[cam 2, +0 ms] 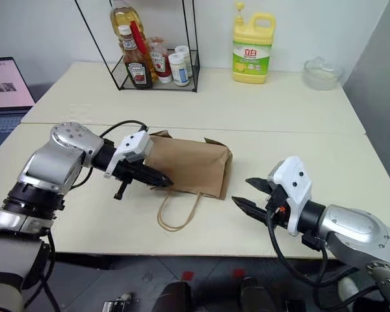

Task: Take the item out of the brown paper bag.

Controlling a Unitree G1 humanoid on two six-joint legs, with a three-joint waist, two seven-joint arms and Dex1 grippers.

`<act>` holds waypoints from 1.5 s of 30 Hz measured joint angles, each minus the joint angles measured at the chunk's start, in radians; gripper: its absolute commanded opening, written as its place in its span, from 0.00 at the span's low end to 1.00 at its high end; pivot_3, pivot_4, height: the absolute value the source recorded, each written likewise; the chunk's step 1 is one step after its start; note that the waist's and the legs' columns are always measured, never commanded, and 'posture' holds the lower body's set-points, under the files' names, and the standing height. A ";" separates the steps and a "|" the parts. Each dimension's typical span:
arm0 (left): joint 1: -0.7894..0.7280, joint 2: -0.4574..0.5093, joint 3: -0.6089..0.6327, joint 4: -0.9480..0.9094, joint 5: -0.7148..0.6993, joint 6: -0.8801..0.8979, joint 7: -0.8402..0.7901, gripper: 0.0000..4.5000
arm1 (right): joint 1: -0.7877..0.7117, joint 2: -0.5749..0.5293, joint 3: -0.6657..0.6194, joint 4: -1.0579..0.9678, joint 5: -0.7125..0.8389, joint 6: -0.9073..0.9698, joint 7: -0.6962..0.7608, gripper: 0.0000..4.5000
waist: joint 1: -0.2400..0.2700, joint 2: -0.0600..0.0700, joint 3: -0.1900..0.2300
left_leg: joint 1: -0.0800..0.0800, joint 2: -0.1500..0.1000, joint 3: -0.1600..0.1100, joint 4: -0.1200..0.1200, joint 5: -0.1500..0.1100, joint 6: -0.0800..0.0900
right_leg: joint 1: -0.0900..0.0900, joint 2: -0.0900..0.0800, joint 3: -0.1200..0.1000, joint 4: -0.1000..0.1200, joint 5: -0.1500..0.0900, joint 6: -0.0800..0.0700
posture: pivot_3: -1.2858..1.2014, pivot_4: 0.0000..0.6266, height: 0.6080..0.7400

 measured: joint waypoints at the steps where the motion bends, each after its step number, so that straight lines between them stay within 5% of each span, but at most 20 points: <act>1: 0.004 0.001 0.019 -0.011 0.000 -0.023 0.015 0.00 | 0.003 0.000 0.007 0.000 -0.024 -0.016 0.013 0.58 | 0.000 0.000 0.000 | 0.001 0.000 0.000 0.000 0.000 0.000 | 0.001 0.000 0.000 0.000 0.000 0.000 | 0.52 0.24 1.00; 4: 0.010 0.018 0.070 -0.020 0.007 -0.135 0.031 0.00 | 0.007 0.000 0.024 0.000 -0.071 -0.050 0.044 0.58 | 0.001 0.000 0.000 | 0.002 0.000 0.000 0.000 0.000 0.000 | 0.001 0.000 0.000 0.000 0.000 0.000 | 0.52 0.24 1.00; 7: 0.033 0.040 0.089 -0.020 0.012 -0.239 0.013 0.13 | 0.008 0.000 0.033 0.000 -0.099 -0.072 0.077 0.58 | 0.001 0.000 0.000 | 0.002 0.000 0.000 0.000 0.000 0.000 | 0.001 0.000 0.000 0.000 0.000 0.000 | 0.52 0.24 1.00; 14: 0.115 0.078 0.085 0.088 0.071 -0.660 -0.036 0.60 | 0.026 0.003 0.081 0.000 -0.140 -0.083 0.121 0.58 | 0.003 0.000 0.000 | 0.002 0.000 0.000 0.000 0.000 0.000 | 0.001 0.000 0.000 0.000 0.000 0.000 | 0.52 0.24 1.00; 25: 0.124 0.057 -0.031 0.226 0.102 -1.020 -0.036 0.60 | 0.041 0.006 0.104 -0.003 -0.175 -0.087 0.126 0.58 | 0.004 0.000 0.000 | 0.002 0.000 0.000 0.000 0.000 0.000 | 0.002 0.000 0.000 0.000 0.000 0.000 | 0.52 0.24 1.00; 45: 0.126 -0.081 -0.061 0.301 0.155 -1.144 -0.011 0.60 | 0.015 0.007 0.147 -0.013 -0.182 -0.063 0.124 0.58 | 0.003 0.000 0.000 | 0.002 0.000 0.000 0.000 0.000 0.000 | 0.002 0.000 0.000 0.000 0.000 0.000 | 0.52 0.24 1.00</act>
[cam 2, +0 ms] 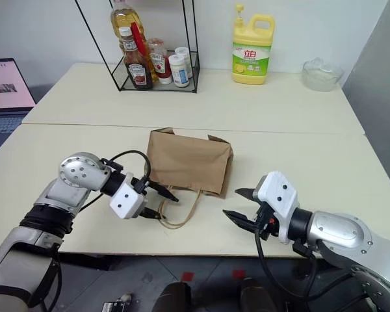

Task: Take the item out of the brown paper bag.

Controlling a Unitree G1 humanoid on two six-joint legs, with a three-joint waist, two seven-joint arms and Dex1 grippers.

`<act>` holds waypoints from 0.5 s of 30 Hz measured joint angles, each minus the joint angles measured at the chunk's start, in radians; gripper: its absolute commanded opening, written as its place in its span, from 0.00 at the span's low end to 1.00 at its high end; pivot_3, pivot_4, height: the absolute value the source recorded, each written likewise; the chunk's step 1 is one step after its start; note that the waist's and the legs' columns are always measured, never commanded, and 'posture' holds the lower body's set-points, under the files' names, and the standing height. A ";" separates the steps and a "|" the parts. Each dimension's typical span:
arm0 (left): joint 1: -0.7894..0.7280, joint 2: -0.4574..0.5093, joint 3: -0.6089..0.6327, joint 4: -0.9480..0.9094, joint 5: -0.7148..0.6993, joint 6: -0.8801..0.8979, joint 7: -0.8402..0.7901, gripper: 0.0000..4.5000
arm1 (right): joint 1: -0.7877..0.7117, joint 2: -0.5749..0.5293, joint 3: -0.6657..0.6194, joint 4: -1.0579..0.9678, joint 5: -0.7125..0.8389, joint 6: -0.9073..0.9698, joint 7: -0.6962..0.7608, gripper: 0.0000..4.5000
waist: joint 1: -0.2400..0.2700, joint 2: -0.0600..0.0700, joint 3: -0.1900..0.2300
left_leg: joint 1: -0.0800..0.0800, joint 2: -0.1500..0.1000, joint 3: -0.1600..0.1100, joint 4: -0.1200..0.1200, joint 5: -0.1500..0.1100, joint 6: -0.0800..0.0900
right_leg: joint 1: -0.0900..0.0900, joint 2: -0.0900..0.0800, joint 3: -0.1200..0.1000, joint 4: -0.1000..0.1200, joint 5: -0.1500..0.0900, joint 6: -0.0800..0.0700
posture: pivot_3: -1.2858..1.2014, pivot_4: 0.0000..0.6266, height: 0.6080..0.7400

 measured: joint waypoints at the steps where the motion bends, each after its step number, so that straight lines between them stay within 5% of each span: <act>1: 0.001 -0.009 -0.002 0.000 0.001 0.000 0.003 0.60 | -0.002 0.000 0.006 0.000 -0.005 0.000 0.002 0.58 | 0.000 0.000 0.000 | 0.000 0.000 0.000 0.000 0.000 0.000 | 0.000 0.000 0.000 0.000 0.000 0.000 | 0.52 0.24 1.00; 4: 0.001 -0.021 -0.008 0.000 0.002 0.002 0.013 0.56 | -0.002 -0.004 0.025 0.000 -0.034 0.000 0.010 0.58 | 0.000 0.000 0.000 | 0.000 0.000 0.000 0.000 0.000 0.000 | 0.000 0.000 0.000 0.000 0.000 0.000 | 0.52 0.24 1.00; 12: -0.015 -0.023 -0.008 0.025 -0.009 0.023 0.019 0.05 | -0.001 -0.027 0.071 0.002 -0.121 -0.018 0.066 0.58 | 0.000 0.000 0.000 | 0.000 0.000 0.000 0.000 0.000 0.000 | 0.000 0.000 0.000 0.000 0.000 0.000 | 0.52 0.24 1.00; 15: -0.025 -0.036 0.007 0.008 -0.034 0.127 0.025 0.00 | -0.016 -0.041 0.124 0.010 -0.201 -0.064 0.117 0.58 | -0.002 0.000 0.000 | 0.000 0.000 0.000 0.000 0.000 0.000 | 0.000 0.000 0.000 0.000 0.000 0.000 | 0.52 0.24 1.00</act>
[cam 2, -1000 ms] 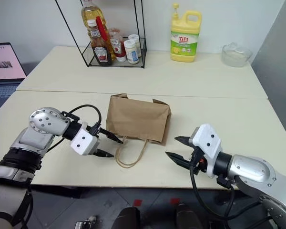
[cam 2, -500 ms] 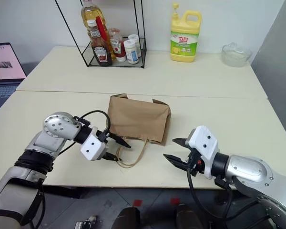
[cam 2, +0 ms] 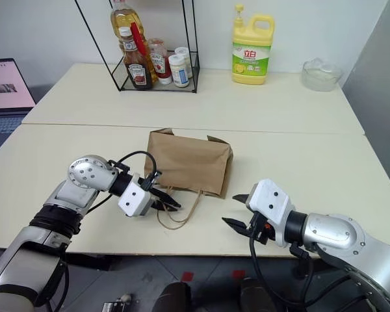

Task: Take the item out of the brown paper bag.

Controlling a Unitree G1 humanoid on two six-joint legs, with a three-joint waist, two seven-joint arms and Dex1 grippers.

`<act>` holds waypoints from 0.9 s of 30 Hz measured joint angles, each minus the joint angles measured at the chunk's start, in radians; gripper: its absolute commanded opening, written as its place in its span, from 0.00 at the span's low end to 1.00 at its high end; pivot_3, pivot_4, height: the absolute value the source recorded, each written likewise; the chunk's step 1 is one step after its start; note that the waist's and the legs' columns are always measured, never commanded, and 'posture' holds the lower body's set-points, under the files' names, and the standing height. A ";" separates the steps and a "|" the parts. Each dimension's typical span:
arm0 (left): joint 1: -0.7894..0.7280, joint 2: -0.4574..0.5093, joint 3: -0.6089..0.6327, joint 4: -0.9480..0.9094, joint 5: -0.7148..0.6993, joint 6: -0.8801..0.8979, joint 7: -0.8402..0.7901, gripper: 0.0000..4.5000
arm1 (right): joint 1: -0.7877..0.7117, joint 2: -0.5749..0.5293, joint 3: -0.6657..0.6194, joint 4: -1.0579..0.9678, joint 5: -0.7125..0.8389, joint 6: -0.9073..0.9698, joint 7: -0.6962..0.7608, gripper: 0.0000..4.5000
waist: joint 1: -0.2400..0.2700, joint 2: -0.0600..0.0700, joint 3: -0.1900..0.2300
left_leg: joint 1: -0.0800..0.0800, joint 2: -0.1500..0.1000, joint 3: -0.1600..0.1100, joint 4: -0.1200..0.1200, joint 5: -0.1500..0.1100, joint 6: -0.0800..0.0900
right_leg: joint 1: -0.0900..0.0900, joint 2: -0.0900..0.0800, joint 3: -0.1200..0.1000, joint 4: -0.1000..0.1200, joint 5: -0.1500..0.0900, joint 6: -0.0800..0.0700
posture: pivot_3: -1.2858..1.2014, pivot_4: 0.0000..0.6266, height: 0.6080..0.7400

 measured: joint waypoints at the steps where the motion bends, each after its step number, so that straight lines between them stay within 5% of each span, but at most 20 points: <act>1: 0.001 -0.006 0.005 -0.016 -0.013 0.050 0.005 0.00 | -0.004 -0.009 0.030 0.011 -0.037 -0.028 0.021 0.58 | -0.002 0.000 0.000 | 0.000 0.000 0.000 0.000 0.000 0.000 | 0.000 0.000 0.000 0.000 0.000 0.000 | 0.52 0.24 1.00; 7: 0.005 -0.018 0.042 -0.154 -0.091 0.388 0.062 0.00 | -0.051 -0.054 0.276 0.187 -0.442 -0.369 0.162 0.58 | -0.008 0.000 0.000 | 0.001 0.000 0.000 0.000 0.000 0.000 | 0.000 0.000 0.000 0.000 0.000 0.000 | 0.52 0.24 1.00; 12: 0.004 -0.022 0.060 -0.204 -0.136 0.595 0.085 0.00 | -0.141 0.047 0.422 0.377 -0.728 -0.703 0.204 0.58 | -0.010 0.000 0.000 | 0.001 0.000 0.000 0.000 0.000 0.000 | 0.000 0.000 0.000 0.000 0.000 0.000 | 0.52 0.24 1.00; 18: -0.008 -0.024 0.090 -0.199 -0.143 0.676 0.085 0.00 | -0.149 0.111 0.492 0.555 -0.935 -0.995 0.205 0.58 | -0.005 0.000 0.000 | 0.001 0.000 0.000 0.001 0.000 0.000 | 0.001 0.000 0.000 0.000 0.000 0.000 | 0.52 0.24 1.00; 27: -0.052 -0.046 0.098 -0.159 -0.140 0.690 0.081 0.00 | -0.259 0.316 0.542 0.796 -1.183 -1.147 0.161 0.58 | -0.007 0.000 0.000 | 0.003 0.000 -0.001 0.001 0.000 -0.001 | 0.002 0.000 -0.001 0.001 0.000 0.000 | 0.52 0.24 1.00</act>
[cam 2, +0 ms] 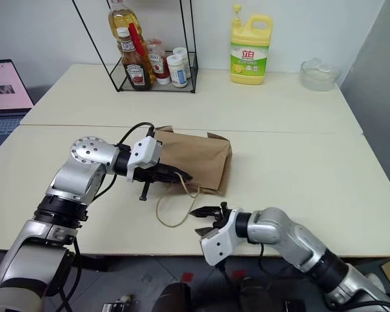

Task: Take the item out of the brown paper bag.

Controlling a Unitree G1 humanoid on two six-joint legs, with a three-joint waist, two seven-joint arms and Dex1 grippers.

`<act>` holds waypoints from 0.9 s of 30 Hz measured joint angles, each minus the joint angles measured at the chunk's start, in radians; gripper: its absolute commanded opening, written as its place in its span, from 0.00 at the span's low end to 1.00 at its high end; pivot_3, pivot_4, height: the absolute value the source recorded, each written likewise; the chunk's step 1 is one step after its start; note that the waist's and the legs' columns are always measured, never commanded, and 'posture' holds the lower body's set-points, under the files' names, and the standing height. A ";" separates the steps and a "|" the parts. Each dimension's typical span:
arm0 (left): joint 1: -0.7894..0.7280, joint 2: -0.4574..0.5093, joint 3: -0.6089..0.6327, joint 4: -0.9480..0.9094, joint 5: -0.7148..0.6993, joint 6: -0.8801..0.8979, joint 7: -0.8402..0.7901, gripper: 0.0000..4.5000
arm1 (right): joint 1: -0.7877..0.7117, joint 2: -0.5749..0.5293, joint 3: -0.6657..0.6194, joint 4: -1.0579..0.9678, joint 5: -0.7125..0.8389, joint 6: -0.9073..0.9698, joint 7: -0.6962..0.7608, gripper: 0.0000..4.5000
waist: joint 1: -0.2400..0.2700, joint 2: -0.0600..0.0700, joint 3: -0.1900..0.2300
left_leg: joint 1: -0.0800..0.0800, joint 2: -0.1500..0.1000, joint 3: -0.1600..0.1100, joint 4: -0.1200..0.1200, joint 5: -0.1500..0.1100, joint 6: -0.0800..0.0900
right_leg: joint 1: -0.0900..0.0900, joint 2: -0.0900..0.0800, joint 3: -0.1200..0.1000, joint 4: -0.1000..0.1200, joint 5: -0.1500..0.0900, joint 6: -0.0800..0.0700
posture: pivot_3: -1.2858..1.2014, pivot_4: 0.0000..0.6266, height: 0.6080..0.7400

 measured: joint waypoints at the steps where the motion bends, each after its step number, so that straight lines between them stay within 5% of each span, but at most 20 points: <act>1: -0.002 0.000 0.000 0.007 0.000 -0.001 -0.001 0.00 | -0.020 0.020 0.004 0.031 -0.026 -0.001 -0.003 0.58 | 0.000 0.000 0.000 | 0.000 0.000 0.000 0.000 0.000 -0.001 | 0.000 0.000 0.000 0.000 0.000 0.000 | 0.52 0.24 1.00; 11: -0.027 -0.003 0.000 0.035 0.007 -0.021 -0.008 0.00 | -0.102 0.162 0.017 0.161 -0.138 -0.007 -0.018 0.58 | -0.002 0.000 0.000 | 0.001 0.000 -0.001 0.000 0.001 -0.001 | 0.002 0.000 -0.001 0.000 0.000 0.000 | 0.52 0.24 1.00; 20: -0.057 -0.026 0.001 0.058 0.008 -0.007 0.009 0.00 | -0.072 0.172 0.013 0.169 -0.130 0.024 0.029 0.01 | 0.001 0.000 0.000 | 0.001 0.000 -0.002 0.001 0.000 0.000 | 0.003 0.000 -0.002 0.000 0.000 0.000 | 0.52 0.24 1.00; 27: -0.121 -0.071 0.030 0.067 0.005 0.079 0.056 0.00 | -0.054 0.170 -0.006 0.142 -0.122 0.069 0.059 0.01 | 0.003 0.000 0.000 | 0.001 -0.001 -0.004 0.001 0.000 0.000 | 0.003 -0.001 -0.004 0.000 0.000 0.000 | 0.52 0.24 1.00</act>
